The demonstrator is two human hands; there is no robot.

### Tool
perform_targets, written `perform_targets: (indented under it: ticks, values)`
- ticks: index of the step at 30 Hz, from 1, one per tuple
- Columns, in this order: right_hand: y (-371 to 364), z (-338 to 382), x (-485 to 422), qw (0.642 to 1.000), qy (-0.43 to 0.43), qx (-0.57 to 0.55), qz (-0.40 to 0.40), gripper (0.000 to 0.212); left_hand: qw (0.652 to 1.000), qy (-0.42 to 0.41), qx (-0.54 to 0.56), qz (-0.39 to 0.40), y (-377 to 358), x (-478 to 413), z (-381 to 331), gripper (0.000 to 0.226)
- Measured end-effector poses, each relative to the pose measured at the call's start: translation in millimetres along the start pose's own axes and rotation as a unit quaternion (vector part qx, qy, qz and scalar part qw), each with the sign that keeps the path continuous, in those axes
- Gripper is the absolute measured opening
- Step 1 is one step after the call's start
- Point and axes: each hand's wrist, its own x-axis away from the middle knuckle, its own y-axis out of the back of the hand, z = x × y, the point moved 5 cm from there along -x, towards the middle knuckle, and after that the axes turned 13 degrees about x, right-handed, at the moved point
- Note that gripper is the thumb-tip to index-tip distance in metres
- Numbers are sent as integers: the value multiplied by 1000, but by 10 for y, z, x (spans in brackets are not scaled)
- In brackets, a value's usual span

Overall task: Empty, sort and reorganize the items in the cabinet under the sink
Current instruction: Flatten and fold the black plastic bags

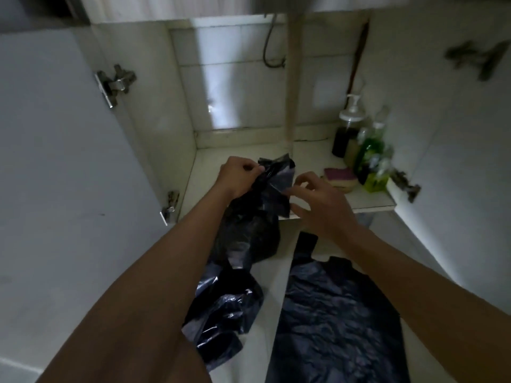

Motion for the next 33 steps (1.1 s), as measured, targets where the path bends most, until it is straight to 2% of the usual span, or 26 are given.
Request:
perform_targets:
  ticks: [4, 7, 9, 11, 14, 17, 18, 21, 23, 25, 26, 28, 31, 33]
  values:
    - [268, -232, -4, 998, -51, -39, -27, 17, 989, 58, 117, 65, -257, 17, -218, 22]
    - [482, -565, -60, 979, -171, -109, -35, 16, 972, 94, 171, 128, -448, 115, -427, 47]
    - [575, -801, -100, 959, -256, -119, -26, 17, 954, 113, 178, 212, -594, 212, -538, 71]
    - [662, -946, -145, 952, -294, -86, -8, 21, 949, 90, 106, 284, -756, 319, -632, 83]
    - [786, -1056, -190, 945, -318, -68, 21, 23, 952, 29, -29, 302, -929, 333, -687, 60]
    - [899, -1157, -150, 940, -339, -34, 29, 23, 968, -6, -18, 249, -941, 254, -734, 22]
    - [934, -1187, -115, 937, -347, -29, 28, 21, 976, -20, -4, 219, -908, 223, -767, 16]
    - [984, -1292, -7, 924, -380, -32, 20, 20, 982, -80, -40, 168, -852, 137, -952, 29]
    - [1039, -1355, 34, 911, -411, -46, 1, 18, 970, -69, -95, 213, -890, 116, -1056, 42]
    - [1095, -1417, 65, 895, -440, -67, -9, 16, 945, -12, -163, 282, -943, 132, -1062, 63]
    - [1118, -1439, 76, 891, -447, -72, -9, 16, 934, -7, -203, 295, -951, 123, -1045, 59]
    - [1182, -1482, 94, 887, -456, -71, -8, 19, 932, -47, -256, 254, -915, 43, -1052, 38]
    - [1265, -1574, 119, 878, -475, -48, -4, 22, 948, -88, -244, 186, -796, -40, -1171, 21]
    - [1260, -1601, 118, 891, -448, -71, 17, 24, 949, -103, -225, 198, -773, -85, -1242, 11]
